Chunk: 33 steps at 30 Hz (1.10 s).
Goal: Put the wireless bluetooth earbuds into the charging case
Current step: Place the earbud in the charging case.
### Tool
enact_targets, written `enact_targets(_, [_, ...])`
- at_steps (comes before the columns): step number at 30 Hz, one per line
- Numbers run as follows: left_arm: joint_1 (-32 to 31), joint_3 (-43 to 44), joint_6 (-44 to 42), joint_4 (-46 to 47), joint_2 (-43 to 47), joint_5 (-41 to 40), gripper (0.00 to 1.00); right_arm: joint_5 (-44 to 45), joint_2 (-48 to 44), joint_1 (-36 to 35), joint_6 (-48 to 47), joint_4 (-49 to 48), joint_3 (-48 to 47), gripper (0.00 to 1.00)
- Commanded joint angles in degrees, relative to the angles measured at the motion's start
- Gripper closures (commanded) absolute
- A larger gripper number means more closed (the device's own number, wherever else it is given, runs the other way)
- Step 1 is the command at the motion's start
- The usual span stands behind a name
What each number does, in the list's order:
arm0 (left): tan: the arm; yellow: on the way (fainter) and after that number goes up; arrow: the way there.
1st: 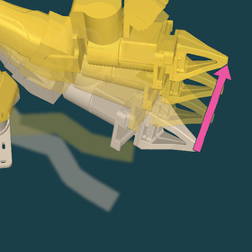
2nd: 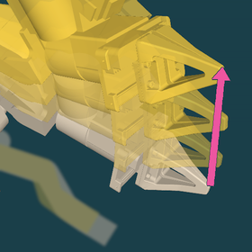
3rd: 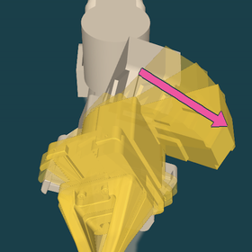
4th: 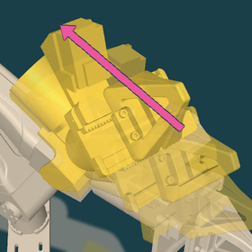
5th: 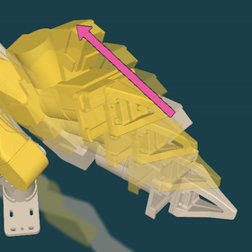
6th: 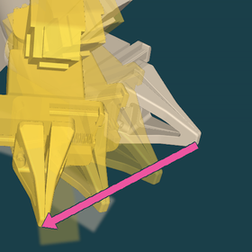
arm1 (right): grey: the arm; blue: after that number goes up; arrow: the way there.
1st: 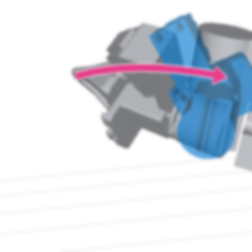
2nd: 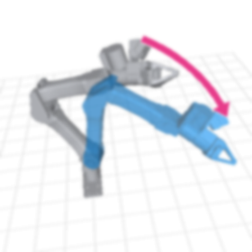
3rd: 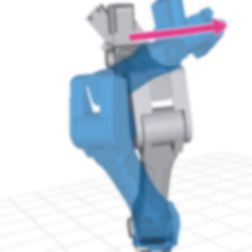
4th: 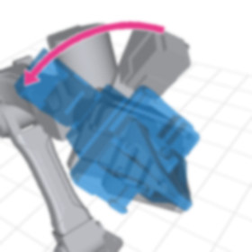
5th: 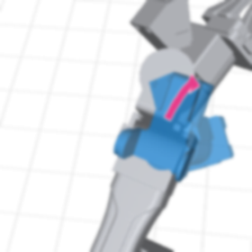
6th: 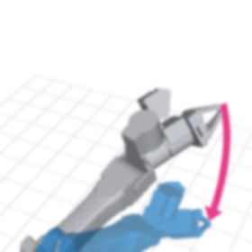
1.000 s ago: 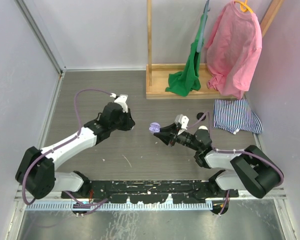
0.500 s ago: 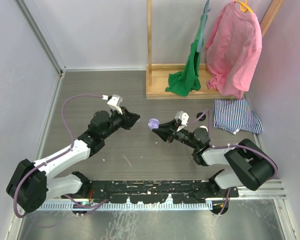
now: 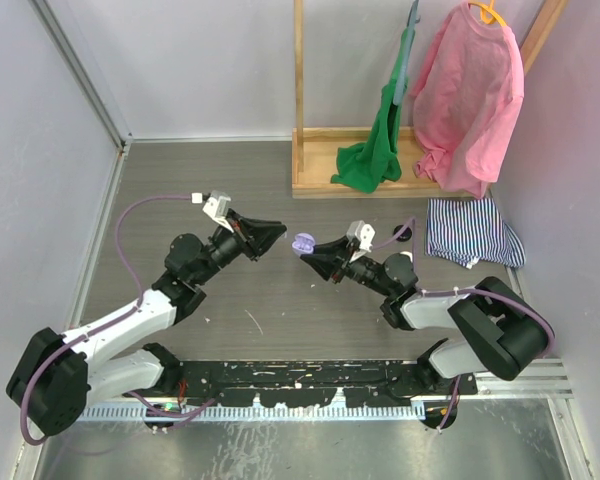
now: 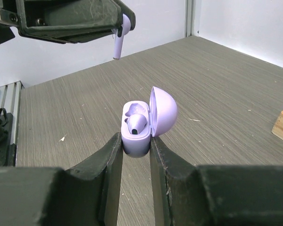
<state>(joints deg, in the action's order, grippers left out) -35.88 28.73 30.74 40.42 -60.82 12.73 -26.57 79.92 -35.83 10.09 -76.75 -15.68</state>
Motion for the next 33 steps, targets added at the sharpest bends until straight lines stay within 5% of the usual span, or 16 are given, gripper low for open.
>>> enact_targets(1, [-1.6, -0.5, 1.7, 8.9, 0.1, 2.7, 0.89, 1.1, -0.1, -1.3, -3.3, -5.3, -2.0, 0.89])
enact_targets(33, [-7.2, -2.8, -7.0, 15.0, 0.3, 5.4, 0.9, -5.6, -6.3, -1.6, -5.7, -12.4, 1.4, 0.87])
